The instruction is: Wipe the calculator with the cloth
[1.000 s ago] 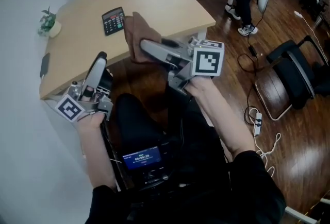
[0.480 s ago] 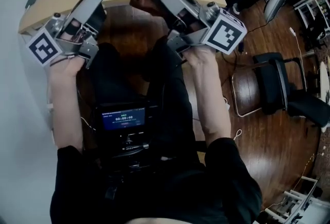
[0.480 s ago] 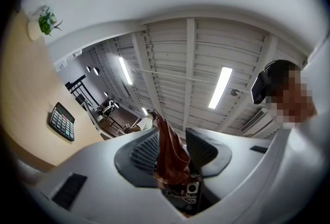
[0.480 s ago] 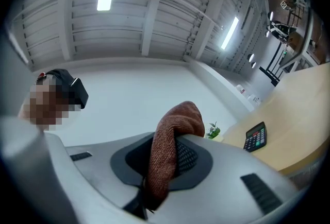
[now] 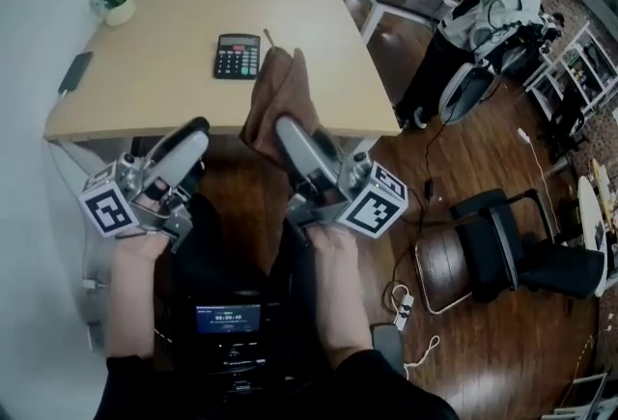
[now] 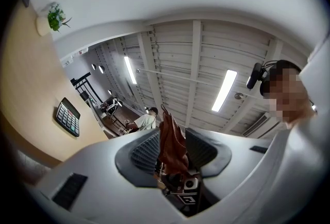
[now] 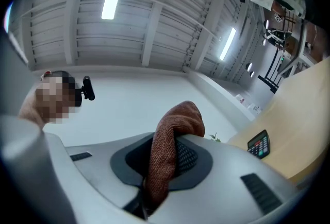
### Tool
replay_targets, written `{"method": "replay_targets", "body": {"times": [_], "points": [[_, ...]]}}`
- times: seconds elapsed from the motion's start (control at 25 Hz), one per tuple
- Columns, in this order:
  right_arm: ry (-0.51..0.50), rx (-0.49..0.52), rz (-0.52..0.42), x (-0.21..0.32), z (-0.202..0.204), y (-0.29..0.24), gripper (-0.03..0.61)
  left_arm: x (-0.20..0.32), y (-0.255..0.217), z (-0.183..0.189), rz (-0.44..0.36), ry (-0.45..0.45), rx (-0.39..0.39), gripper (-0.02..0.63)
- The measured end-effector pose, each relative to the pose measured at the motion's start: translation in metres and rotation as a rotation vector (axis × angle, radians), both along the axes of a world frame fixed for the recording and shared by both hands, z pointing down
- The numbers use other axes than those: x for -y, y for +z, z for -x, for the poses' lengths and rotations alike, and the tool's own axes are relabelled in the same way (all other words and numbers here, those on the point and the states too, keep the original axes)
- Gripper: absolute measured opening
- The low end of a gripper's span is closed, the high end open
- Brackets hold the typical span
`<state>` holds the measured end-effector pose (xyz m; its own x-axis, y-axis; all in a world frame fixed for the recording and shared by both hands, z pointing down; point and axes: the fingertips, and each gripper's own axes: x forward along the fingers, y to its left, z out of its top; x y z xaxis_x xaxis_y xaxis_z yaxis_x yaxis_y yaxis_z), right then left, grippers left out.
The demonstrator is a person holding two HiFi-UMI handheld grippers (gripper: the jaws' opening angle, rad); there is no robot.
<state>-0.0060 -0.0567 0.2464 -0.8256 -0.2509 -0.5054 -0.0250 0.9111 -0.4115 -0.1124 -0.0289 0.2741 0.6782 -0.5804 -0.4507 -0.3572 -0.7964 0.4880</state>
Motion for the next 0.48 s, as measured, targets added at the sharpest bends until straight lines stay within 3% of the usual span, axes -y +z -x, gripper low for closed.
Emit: {"method": "replay_targets", "body": {"times": [0.16, 0.48], "points": [[0.092, 0.034, -0.044, 0.008, -0.011, -0.002, 0.054, -0.001, 0.005, 0.007, -0.002, -0.047, 0.02, 0.156], [0.121, 0.005, -0.091, -0.002, -0.015, 0.007, 0.054, 0.002, 0.013, 0.007, 0.008, -0.035, -0.013, 0.147]]}}
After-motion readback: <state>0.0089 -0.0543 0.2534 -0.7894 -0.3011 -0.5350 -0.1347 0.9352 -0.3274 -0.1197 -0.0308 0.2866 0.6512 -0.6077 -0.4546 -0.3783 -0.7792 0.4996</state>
